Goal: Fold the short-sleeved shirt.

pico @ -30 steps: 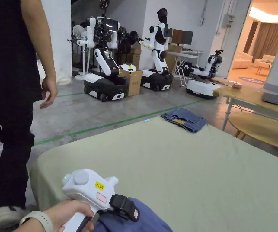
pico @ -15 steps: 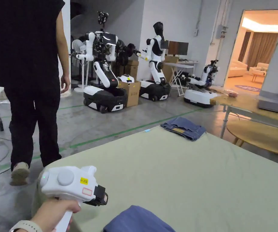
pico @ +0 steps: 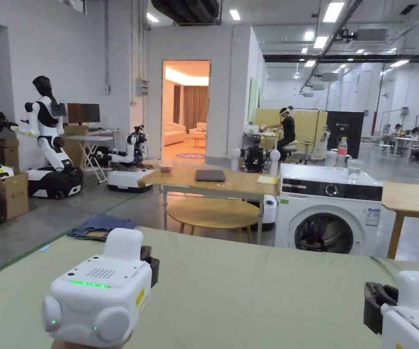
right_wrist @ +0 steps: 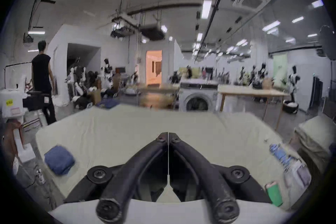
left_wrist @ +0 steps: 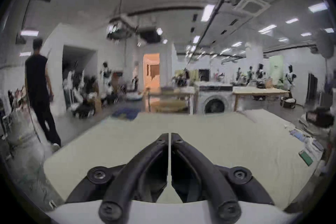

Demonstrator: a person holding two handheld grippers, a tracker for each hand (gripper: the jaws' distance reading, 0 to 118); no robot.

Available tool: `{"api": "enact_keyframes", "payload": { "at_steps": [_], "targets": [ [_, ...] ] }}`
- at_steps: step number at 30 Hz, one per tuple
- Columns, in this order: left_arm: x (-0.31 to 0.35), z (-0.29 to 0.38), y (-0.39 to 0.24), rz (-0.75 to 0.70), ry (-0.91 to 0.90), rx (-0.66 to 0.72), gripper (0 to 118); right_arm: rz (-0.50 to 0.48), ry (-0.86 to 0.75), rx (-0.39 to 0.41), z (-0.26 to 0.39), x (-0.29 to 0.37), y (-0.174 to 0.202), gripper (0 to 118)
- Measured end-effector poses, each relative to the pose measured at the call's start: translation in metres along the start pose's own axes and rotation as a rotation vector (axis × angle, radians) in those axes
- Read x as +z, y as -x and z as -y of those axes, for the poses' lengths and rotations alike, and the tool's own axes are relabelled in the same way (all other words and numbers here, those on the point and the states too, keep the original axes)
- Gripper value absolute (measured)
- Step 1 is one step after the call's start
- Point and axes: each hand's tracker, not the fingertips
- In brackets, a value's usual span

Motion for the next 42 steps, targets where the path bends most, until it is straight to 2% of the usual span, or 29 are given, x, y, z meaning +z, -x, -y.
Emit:
{"api": "enact_keyframes", "payload": {
  "at_steps": [3, 5, 8, 11, 15, 18, 24, 25, 27, 28, 30, 32, 33, 34, 35, 42],
  "targets": [
    [0.005, -0.031, -0.032, 0.054, -0.04, -0.016, 0, 0.05, -0.109, 0.04, -0.028, 0.014, -0.007, 0],
    [0.018, -0.044, -0.053, 0.08, -0.059, -0.04, 0, 0.068, -0.123, 0.058, -0.034, 0.023, -0.011, 0],
    [0.039, -0.047, -0.073, 0.15, -0.082, -0.074, 0, 0.078, -0.106, 0.045, -0.031, 0.036, -0.014, 0],
    [0.054, -0.036, -0.079, 0.207, -0.085, -0.029, 0, 0.064, -0.097, -0.001, -0.023, 0.046, -0.016, 0],
    [0.058, -0.023, -0.077, 0.206, -0.057, 0.05, 0, 0.069, -0.093, 0.044, -0.021, 0.052, -0.014, 0],
    [0.053, -0.019, -0.077, 0.173, -0.044, 0.036, 0, 0.076, -0.088, 0.061, -0.02, 0.052, -0.015, 0],
    [0.054, -0.015, -0.076, 0.146, -0.054, 0.022, 0, 0.07, -0.074, 0.032, -0.013, 0.05, -0.017, 0],
    [0.055, -0.015, -0.077, 0.137, -0.058, 0.014, 4, 0.067, -0.08, 0.025, -0.014, 0.051, -0.017, 2],
    [0.054, -0.016, -0.076, 0.142, -0.062, 0.013, 10, 0.063, -0.088, 0.026, -0.014, 0.051, -0.014, 19],
    [0.054, -0.016, -0.075, 0.145, -0.061, 0.016, 17, 0.063, -0.087, 0.034, -0.015, 0.051, -0.012, 30],
    [0.054, -0.017, -0.077, 0.144, -0.055, 0.021, 60, 0.061, -0.086, 0.045, -0.015, 0.051, -0.01, 64],
    [0.054, -0.017, -0.077, 0.147, -0.052, 0.022, 117, 0.051, -0.083, 0.048, -0.015, 0.05, -0.008, 102],
    [0.053, -0.015, -0.077, 0.147, -0.056, 0.018, 118, 0.052, -0.083, 0.05, -0.014, 0.049, -0.007, 111],
    [0.058, -0.014, -0.079, 0.145, -0.063, 0.012, 118, 0.051, -0.087, 0.053, -0.013, 0.05, -0.006, 116],
    [0.062, -0.015, -0.08, 0.149, -0.106, -0.001, 118, 0.042, -0.097, 0.053, -0.012, 0.051, -0.006, 116],
    [0.065, -0.019, -0.082, 0.163, -0.099, -0.01, 118, 0.036, -0.057, 0.012, -0.015, 0.047, -0.003, 118]
  ]
}}
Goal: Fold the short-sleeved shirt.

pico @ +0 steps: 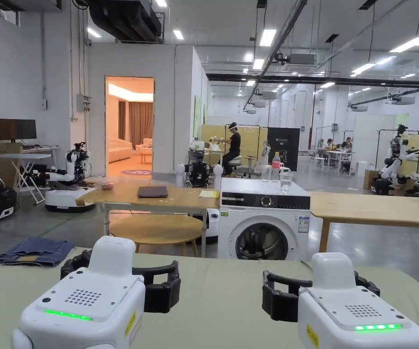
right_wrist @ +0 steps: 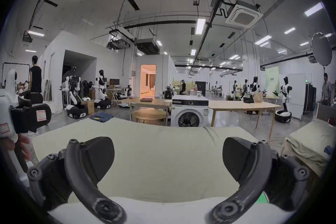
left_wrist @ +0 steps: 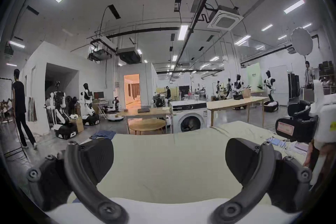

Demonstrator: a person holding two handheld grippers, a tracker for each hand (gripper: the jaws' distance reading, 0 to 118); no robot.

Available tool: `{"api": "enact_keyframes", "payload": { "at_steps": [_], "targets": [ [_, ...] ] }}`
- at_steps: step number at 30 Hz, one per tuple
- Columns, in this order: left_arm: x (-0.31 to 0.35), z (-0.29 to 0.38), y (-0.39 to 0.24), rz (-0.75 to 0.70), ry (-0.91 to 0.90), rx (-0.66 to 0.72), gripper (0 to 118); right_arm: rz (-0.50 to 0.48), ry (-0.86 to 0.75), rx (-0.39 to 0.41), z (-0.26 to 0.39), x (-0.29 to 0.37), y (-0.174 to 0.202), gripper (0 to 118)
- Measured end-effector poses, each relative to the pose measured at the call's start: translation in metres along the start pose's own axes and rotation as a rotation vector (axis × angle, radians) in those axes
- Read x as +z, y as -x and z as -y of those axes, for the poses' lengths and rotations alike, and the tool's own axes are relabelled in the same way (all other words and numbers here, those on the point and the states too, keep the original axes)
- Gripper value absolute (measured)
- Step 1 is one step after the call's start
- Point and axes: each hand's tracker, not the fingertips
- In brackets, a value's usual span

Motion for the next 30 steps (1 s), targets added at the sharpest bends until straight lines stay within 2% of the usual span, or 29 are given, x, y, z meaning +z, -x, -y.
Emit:
{"api": "enact_keyframes", "payload": {
  "at_steps": [3, 6, 7, 10, 13, 18, 24, 30],
  "targets": [
    [0.001, -0.001, 0.0, 0.003, 0.001, 0.004, 118, 0.037, -0.017, 0.009, 0.0, -0.001, 0.004, 118],
    [-0.001, 0.002, 0.002, 0.002, 0.011, 0.014, 118, 0.099, 0.012, 0.076, -0.002, -0.004, 0.01, 118],
    [-0.001, 0.002, 0.003, 0.004, 0.012, 0.021, 118, 0.112, 0.02, 0.076, -0.003, -0.006, 0.013, 118],
    [-0.001, 0.003, 0.005, 0.007, 0.015, 0.037, 118, 0.116, 0.035, 0.012, -0.003, -0.005, 0.013, 118],
    [-0.001, 0.004, 0.005, 0.007, 0.016, 0.037, 118, 0.126, 0.027, 0.011, -0.002, -0.001, 0.017, 118],
    [-0.002, 0.004, 0.005, 0.009, 0.022, 0.035, 118, 0.1, 0.068, -0.057, -0.003, -0.002, 0.016, 118],
    [-0.002, 0.006, 0.007, 0.002, 0.024, 0.044, 118, 0.183, 0.065, -0.048, -0.004, -0.002, 0.017, 118],
    [-0.003, 0.006, 0.008, 0.001, 0.026, 0.05, 118, 0.133, 0.062, -0.078, -0.005, -0.003, 0.012, 118]
  ]
}}
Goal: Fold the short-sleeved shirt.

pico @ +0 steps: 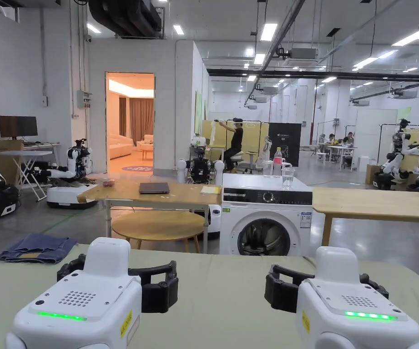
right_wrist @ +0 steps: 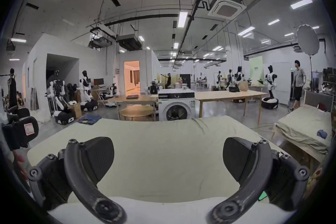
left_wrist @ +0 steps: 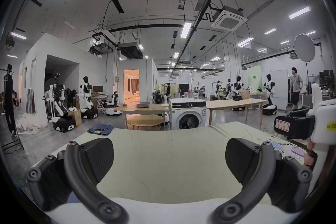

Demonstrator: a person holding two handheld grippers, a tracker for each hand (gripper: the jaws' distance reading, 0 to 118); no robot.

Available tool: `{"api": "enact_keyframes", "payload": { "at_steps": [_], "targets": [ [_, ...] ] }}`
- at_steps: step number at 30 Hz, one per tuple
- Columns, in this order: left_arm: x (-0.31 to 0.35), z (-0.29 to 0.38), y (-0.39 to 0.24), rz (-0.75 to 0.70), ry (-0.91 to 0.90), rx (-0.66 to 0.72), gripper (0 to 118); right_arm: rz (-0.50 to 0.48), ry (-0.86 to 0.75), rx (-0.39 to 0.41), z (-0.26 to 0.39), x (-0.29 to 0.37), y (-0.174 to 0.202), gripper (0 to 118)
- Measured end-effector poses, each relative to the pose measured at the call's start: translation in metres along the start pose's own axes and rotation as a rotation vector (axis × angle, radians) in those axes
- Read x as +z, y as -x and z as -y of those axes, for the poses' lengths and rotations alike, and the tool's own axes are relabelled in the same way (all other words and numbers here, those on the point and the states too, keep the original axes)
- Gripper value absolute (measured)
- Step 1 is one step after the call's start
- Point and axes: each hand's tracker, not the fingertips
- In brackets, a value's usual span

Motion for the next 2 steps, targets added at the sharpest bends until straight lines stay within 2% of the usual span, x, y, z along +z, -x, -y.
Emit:
{"api": "enact_keyframes", "payload": {
  "at_steps": [2],
  "targets": [
    [0.0011, -0.0006, -0.0012, 0.0, -0.003, -0.001, 118, -0.021, 0.007, 0.009, -0.0015, -0.001, -0.0038, 118]
  ]
}}
